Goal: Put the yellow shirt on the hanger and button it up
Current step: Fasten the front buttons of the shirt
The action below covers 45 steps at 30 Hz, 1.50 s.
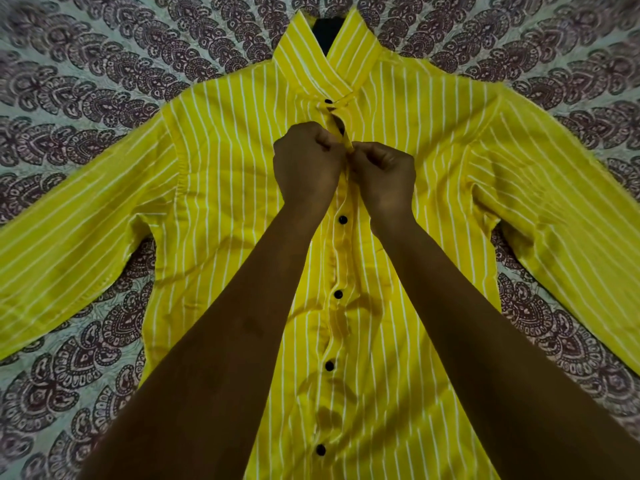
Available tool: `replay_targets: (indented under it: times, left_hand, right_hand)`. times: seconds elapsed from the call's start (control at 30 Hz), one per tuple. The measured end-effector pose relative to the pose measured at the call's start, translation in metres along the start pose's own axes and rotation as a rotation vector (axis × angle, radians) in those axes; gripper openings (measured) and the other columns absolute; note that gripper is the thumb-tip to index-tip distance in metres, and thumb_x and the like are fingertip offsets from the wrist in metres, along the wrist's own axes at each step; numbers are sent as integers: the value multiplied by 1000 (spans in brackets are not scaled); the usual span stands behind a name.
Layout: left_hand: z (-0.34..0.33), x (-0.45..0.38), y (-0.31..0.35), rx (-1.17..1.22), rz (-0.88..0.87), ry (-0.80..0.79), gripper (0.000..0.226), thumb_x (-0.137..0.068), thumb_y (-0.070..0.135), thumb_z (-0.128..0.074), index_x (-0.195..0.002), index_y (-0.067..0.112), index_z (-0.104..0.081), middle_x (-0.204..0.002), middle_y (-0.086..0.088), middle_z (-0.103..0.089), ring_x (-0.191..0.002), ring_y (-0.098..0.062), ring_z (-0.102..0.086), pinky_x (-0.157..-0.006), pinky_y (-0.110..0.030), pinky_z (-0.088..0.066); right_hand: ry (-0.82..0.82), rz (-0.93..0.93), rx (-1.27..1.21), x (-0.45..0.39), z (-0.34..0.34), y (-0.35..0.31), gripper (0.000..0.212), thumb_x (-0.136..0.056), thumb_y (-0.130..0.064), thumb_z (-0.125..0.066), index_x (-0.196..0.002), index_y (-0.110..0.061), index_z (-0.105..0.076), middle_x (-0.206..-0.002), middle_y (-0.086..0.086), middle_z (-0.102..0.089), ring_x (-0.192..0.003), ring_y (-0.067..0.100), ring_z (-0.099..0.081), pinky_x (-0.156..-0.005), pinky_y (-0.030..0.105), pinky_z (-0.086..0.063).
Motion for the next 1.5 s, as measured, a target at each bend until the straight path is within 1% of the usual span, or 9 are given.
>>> replay_targets:
  times: [0.27, 0.4, 0.53, 0.77, 1.03, 1.23, 1.33, 1.4, 1.5]
  left_hand:
    - [-7, -5, -14, 207, 154, -94, 13, -70, 12, -64, -60, 21, -67, -68, -6, -69, -69, -23, -69, -73, -43, -58]
    - [-8, -5, -14, 267, 185, -147, 14, -74, 5, -62, -65, 15, -67, -63, -7, -66, -55, -15, -65, -65, -31, -58]
    - [-11, -3, -17, 347, 197, -244, 17, -81, 1, -61, -68, 13, -65, -65, -5, -64, -51, -5, -60, -55, -19, -53]
    - [-20, 3, -28, 557, 401, -261, 15, -84, 8, -63, -68, 10, -61, -70, -8, -57, -67, -16, -60, -70, -27, -55]
    - [-38, 9, -40, 844, 656, -294, 14, -86, 4, -60, -73, 8, -60, -65, -3, -62, -66, -14, -59, -60, -23, -52]
    - [-29, -1, -44, 514, 362, -190, 10, -82, 11, -66, -73, 15, -65, -75, -7, -66, -77, -21, -64, -77, -34, -52]
    - [-24, -7, -42, 351, 197, -112, 14, -81, 14, -65, -69, 21, -64, -73, -6, -66, -76, -21, -65, -78, -38, -53]
    - [-18, -10, -32, 204, -12, -88, 5, -82, 12, -63, -80, 12, -68, -80, -9, -69, -76, -15, -63, -75, -25, -49]
    - [-15, -6, -12, -53, -385, -89, 16, -85, 11, -54, -92, 3, -65, -83, -13, -69, -76, -18, -61, -64, -21, -40]
  right_hand:
    - [-48, -98, -116, 0, -2, 4, 14, -81, -8, -59, -84, -7, -72, -73, 3, -65, -70, 14, -58, -72, 33, -46]
    - [-101, -234, -249, 2, -2, 4, 21, -85, -9, -56, -65, -11, -64, -71, 16, -58, -73, 24, -53, -65, 31, -45]
    - [-180, -305, -266, -3, -5, 8, 14, -84, -3, -60, -72, -7, -65, -67, 9, -63, -68, 19, -58, -66, 27, -48]
    - [-2, 123, 153, -1, -2, -8, 5, -74, -1, -69, -78, -3, -68, -68, -3, -65, -61, -4, -60, -62, 10, -46]
    - [175, 310, 303, 17, -6, -10, 10, -80, -13, -63, -84, -5, -68, -78, 9, -71, -70, 19, -66, -64, 34, -51]
    - [213, 214, 261, 17, -6, -13, 13, -77, -14, -64, -72, -4, -70, -69, 7, -71, -59, 8, -57, -56, 7, -36]
    - [143, -44, 168, 2, -8, 1, 18, -75, -13, -65, -57, -11, -68, -61, 8, -66, -59, 16, -60, -61, 21, -46]
    - [78, -235, 61, -5, -8, 12, 32, -75, -10, -64, -44, -17, -64, -56, 9, -63, -61, 25, -62, -66, 37, -52]
    - [-43, -421, -96, -8, -13, 19, 31, -80, -2, -61, -50, -10, -61, -45, 4, -60, -46, 15, -58, -55, 26, -50]
Point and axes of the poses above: each hand's wrist, its own x-axis away from the middle knuckle, its own z-axis out of the back of the hand, y = z × x, the point moved 7 cm from there along -x, towards the middle knuckle
